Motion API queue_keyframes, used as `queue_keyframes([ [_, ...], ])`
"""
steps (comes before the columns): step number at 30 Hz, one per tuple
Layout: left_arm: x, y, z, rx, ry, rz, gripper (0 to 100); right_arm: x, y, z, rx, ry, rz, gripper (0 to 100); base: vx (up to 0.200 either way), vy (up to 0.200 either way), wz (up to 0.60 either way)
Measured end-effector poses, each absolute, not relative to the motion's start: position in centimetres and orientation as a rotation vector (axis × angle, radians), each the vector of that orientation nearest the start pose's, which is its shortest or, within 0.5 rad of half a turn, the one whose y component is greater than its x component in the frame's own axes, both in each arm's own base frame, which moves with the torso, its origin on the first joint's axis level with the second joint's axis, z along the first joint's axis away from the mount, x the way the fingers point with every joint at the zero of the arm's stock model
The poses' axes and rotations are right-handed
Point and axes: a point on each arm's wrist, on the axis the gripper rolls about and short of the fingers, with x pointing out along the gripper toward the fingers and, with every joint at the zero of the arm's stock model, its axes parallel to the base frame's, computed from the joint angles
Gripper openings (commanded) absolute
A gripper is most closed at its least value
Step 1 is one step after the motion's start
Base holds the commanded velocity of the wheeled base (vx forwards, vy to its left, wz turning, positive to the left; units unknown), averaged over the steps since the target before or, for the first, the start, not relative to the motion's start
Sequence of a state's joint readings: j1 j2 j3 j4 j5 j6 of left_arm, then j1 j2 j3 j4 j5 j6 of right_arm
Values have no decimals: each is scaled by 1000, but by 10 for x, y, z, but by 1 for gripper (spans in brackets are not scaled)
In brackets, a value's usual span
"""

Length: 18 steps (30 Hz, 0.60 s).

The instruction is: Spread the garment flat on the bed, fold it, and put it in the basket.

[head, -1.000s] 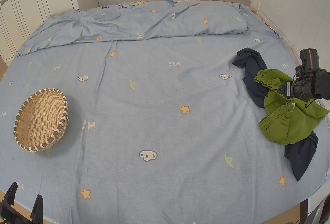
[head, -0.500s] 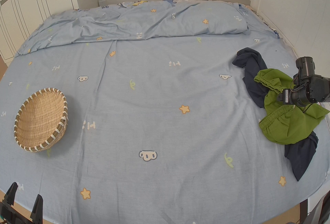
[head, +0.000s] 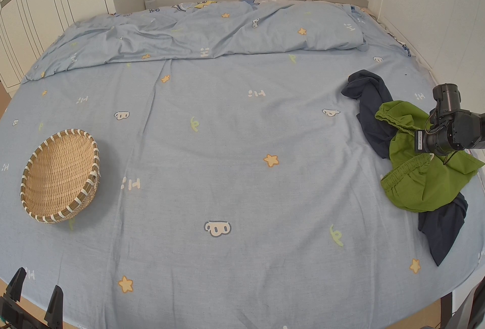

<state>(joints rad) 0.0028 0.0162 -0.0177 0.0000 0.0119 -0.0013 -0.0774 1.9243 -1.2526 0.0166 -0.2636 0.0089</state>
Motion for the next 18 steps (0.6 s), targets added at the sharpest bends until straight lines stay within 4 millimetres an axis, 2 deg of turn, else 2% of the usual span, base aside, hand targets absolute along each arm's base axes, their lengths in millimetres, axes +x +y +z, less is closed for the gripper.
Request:
queue_keyframes([
  [10, -23, 0, 81, -1, -1, 15, 100, 366, -31, 168, -40, 701, -323, 0, 0, 0, 0],
  [14, -23, 0, 81, -1, -1, 15, 100, 361, -20, 180, 15, 714, -284, 0, 0, 0, 0],
  [18, -23, 0, 81, -1, -1, 15, 100, 350, -7, 195, 104, 775, -171, 0, 0, 0, 0],
])
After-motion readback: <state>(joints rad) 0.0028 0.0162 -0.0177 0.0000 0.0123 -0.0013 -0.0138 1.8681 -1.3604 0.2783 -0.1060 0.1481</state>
